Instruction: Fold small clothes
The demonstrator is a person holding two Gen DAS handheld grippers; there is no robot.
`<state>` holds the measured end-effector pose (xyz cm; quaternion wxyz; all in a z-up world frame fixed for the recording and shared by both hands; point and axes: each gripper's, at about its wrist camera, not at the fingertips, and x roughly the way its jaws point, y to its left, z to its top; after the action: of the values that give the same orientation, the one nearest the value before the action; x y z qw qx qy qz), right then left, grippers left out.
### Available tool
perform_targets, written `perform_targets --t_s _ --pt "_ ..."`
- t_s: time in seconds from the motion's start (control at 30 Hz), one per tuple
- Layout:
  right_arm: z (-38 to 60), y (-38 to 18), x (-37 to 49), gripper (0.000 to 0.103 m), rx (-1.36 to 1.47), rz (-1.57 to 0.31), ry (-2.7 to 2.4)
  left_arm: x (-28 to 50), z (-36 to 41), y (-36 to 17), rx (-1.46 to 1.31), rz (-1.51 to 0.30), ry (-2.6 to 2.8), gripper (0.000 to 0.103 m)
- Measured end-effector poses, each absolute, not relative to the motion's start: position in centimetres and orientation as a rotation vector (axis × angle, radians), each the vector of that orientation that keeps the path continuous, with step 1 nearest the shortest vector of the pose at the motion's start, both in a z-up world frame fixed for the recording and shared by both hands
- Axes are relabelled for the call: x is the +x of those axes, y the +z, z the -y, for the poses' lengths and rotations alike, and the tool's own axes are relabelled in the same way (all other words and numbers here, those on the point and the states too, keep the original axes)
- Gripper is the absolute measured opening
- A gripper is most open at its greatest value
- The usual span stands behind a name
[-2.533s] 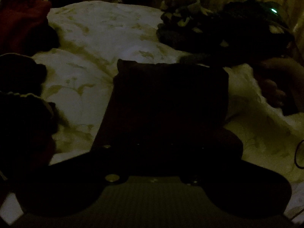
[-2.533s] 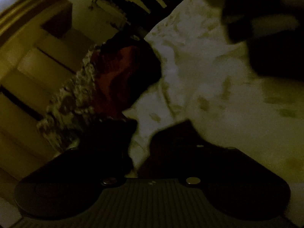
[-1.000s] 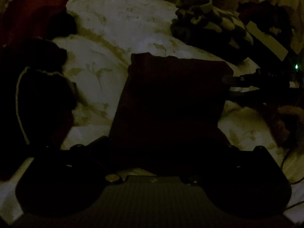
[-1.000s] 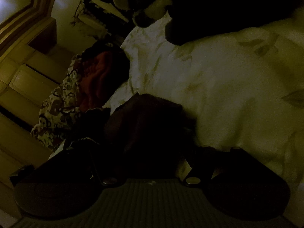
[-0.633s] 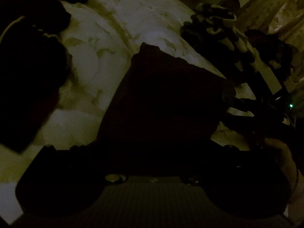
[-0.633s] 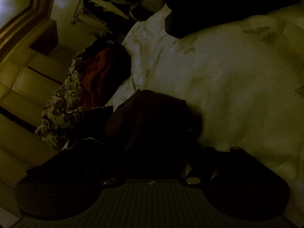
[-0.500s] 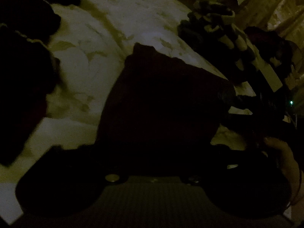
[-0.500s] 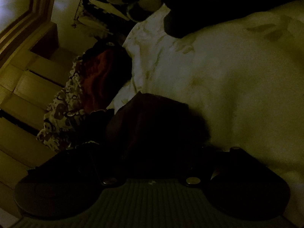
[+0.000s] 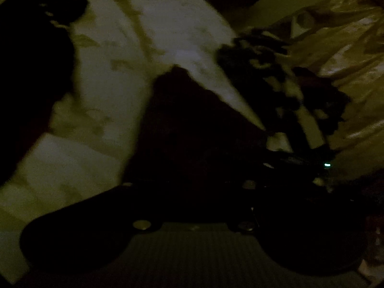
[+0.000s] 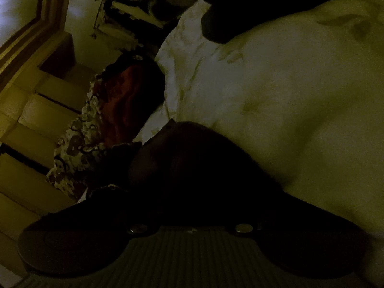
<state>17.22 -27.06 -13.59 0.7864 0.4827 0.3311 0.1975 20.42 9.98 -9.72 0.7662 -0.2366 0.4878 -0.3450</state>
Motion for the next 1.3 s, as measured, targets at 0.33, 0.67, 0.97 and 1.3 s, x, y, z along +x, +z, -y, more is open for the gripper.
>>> perform_targets --t_s 0.33,0.67,0.97,1.3 --pt "26.4 -1.4 16.3 0.032 0.831 -0.583 0.524 19.9 -9.5 -3.5 -0.446 -0.992 -0.806 0.014" --pt "27.3 -5.8 17.3 0.032 0.831 -0.719 0.417 21.6 -11.0 -8.7 -0.328 -1.068 -0.587 0.103" --pt "27.6 -6.5 17.7 0.033 0.859 -0.722 0.414 22.4 -8.3 -10.9 -0.356 -1.183 -0.739 0.072" --pt "28.0 -5.2 16.4 0.031 0.825 -0.648 0.403 20.3 -8.1 -7.7 -0.455 -1.053 -0.797 0.023"
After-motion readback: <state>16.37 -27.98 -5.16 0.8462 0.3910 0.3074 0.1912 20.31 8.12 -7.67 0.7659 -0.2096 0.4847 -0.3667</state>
